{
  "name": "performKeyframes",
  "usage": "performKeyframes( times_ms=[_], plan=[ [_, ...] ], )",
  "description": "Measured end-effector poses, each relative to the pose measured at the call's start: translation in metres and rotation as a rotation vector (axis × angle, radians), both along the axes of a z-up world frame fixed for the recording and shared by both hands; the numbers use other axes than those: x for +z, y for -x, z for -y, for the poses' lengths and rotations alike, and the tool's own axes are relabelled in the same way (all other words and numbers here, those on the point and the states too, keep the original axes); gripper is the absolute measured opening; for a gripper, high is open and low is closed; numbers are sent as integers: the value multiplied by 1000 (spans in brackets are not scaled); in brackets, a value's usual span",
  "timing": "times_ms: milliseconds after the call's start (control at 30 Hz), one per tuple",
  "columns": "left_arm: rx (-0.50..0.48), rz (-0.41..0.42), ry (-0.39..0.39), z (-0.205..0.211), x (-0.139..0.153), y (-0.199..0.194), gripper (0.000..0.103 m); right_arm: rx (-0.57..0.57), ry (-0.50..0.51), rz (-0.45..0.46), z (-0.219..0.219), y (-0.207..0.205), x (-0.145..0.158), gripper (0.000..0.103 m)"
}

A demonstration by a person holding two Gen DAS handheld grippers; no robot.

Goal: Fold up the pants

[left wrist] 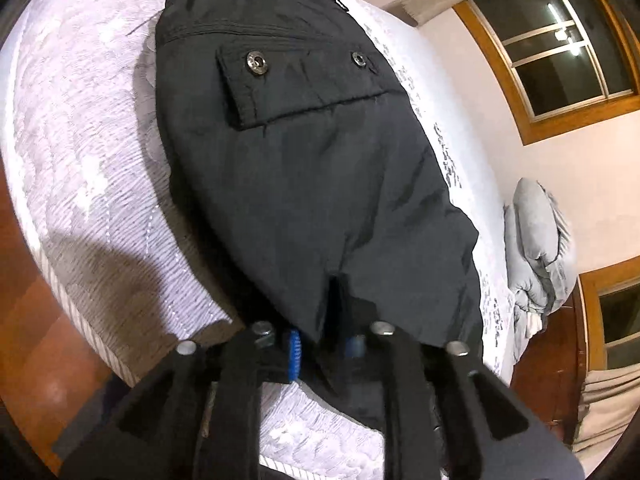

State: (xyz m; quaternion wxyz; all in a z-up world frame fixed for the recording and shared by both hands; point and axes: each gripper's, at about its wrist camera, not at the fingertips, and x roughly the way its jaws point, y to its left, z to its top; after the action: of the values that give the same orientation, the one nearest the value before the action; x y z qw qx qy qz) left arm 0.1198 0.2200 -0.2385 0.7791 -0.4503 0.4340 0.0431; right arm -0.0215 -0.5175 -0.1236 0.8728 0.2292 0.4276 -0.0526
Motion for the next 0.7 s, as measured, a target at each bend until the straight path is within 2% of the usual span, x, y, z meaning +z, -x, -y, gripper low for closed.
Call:
performKeyframes(
  times_ms=[100,167,233,300,400,433,500,600,633,700],
  plan=[
    [-3,13,-24,0,4,6,43,-85,-128,8,23,15,-13,68],
    [-7,15,-50,3,8,8,51,-145,-211,9,37,23,-24,68],
    [-2,7,-68,1,13,13,54,-177,-285,26,47,30,-33,69],
    [-6,3,-83,4,16,15,63,-196,-343,15,54,34,-43,69],
    [-20,-5,-111,5,17,15,64,-217,-369,26,62,35,-54,65],
    [-24,-15,-121,8,17,13,65,-216,-377,32,63,33,-57,59],
    [-27,-18,-130,10,17,9,71,-213,-394,26,66,25,-64,57],
    [-46,-26,-158,14,16,5,73,-201,-349,42,69,12,-65,36],
    [-50,-31,-169,16,15,3,73,-192,-339,51,71,8,-62,22],
    [-49,-37,-181,17,14,2,74,-175,-344,96,72,-1,-55,21]
  ],
)
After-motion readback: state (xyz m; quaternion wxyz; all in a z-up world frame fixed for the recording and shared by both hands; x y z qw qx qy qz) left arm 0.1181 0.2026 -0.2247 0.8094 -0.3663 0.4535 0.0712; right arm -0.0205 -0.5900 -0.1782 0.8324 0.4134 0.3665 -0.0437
